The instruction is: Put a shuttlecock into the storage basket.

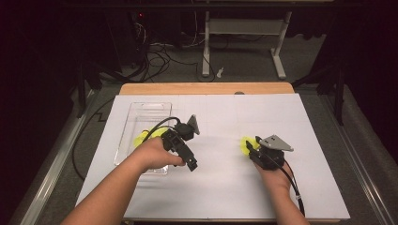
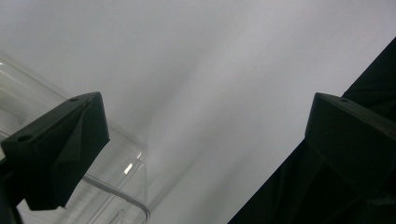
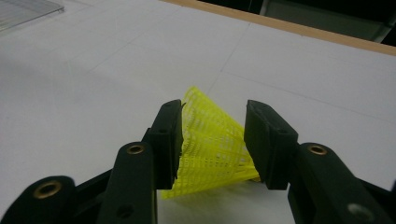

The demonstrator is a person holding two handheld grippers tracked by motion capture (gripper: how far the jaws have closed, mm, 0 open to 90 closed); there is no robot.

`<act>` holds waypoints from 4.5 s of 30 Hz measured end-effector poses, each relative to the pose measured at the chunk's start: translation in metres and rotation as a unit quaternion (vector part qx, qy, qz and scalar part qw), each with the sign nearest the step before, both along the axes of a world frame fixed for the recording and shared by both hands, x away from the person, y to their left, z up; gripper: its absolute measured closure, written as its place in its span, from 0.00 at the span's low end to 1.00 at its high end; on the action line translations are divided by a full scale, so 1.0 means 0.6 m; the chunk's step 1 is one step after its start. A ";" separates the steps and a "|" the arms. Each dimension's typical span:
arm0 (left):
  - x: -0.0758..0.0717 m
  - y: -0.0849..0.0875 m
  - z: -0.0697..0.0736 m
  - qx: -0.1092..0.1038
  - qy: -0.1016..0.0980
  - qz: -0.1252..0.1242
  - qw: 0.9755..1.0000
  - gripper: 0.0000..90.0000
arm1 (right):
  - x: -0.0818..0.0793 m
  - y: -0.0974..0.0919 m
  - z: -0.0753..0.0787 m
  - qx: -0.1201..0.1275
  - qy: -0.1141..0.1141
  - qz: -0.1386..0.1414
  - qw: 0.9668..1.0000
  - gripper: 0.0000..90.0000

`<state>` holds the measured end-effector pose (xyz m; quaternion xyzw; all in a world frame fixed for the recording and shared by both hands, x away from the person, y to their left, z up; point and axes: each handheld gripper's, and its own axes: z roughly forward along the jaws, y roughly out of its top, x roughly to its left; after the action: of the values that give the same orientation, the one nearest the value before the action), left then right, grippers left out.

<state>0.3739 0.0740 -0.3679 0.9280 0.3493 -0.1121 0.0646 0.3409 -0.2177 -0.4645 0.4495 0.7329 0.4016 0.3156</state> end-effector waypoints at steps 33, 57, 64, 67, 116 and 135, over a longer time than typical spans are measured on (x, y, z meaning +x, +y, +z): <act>-0.001 0.008 -0.009 0.003 0.004 0.004 1.000 0.01 | -0.021 -0.004 0.007 -0.037 -0.022 -0.010 0.999 1.00; 0.001 0.016 -0.008 -0.004 0.003 0.009 1.000 0.01 | -0.027 -0.045 0.035 -0.007 -0.050 -0.031 0.998 1.00; 0.000 0.014 -0.007 -0.008 0.001 0.006 1.000 0.01 | -0.044 -0.038 0.045 0.003 -0.061 -0.019 0.998 1.00; -0.001 0.014 -0.008 -0.009 -0.001 0.009 1.000 0.01 | -0.054 -0.035 0.053 0.012 -0.070 -0.011 0.997 1.00; -0.008 0.000 -0.021 -0.014 0.005 0.001 1.000 0.01 | -0.131 0.073 0.024 0.012 -0.078 0.121 0.990 1.00; -0.014 -0.015 -0.019 -0.014 0.008 -0.011 1.000 0.01 | -0.142 0.121 0.024 0.015 -0.083 0.157 0.984 1.00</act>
<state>0.3656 0.0648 -0.3793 0.9297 0.3384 -0.1253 0.0733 0.2555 -0.1451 -0.4498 0.2989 0.7596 0.4925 0.3017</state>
